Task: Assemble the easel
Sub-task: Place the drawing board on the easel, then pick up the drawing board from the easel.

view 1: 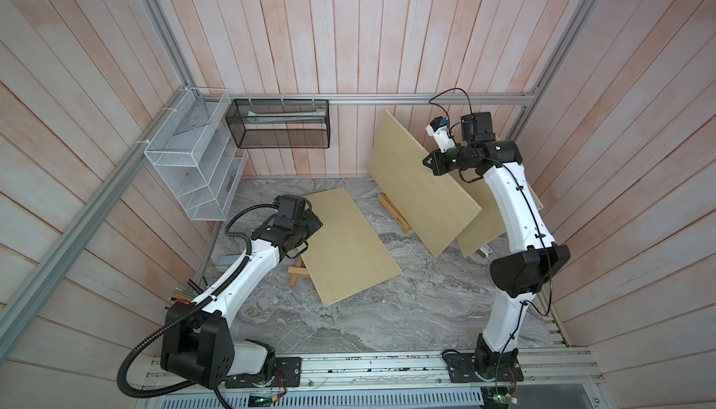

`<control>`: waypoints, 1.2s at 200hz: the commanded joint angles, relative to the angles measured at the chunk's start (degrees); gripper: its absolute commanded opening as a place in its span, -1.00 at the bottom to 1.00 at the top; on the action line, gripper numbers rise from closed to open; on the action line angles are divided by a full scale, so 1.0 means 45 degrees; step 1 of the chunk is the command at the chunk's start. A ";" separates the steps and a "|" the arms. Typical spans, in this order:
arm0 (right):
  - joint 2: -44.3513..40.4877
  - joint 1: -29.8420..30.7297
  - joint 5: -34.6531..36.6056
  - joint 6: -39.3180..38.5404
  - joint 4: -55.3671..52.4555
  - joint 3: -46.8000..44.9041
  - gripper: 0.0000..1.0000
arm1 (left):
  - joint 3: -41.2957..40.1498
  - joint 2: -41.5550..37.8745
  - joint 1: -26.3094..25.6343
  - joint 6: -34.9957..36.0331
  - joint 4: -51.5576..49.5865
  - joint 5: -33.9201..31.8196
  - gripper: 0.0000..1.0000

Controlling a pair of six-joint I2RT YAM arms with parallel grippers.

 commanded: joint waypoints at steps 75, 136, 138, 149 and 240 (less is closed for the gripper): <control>0.1219 -0.0421 0.0482 -0.0071 0.2132 0.1350 -0.27 | -0.0067 -0.0150 0.0179 -0.0254 -0.0467 -0.0264 0.36; -0.0739 -0.0249 0.2661 0.0801 0.4207 0.0233 0.33 | -0.0601 -0.0341 0.0778 -0.0313 -0.1082 -0.0456 0.53; -0.0873 -0.0210 0.2770 0.0804 0.4371 0.0083 0.34 | -0.0636 -0.0368 0.0804 -0.0317 -0.1084 -0.0458 0.54; -0.1675 0.0044 0.3495 0.0783 0.5168 -0.0791 0.36 | -0.0817 -0.0493 0.0962 -0.0315 -0.1128 -0.0450 0.57; -0.7208 0.4920 0.3100 0.5385 1.2838 -1.4717 0.36 | -0.2531 0.0123 0.2306 0.0597 0.0053 0.1517 0.63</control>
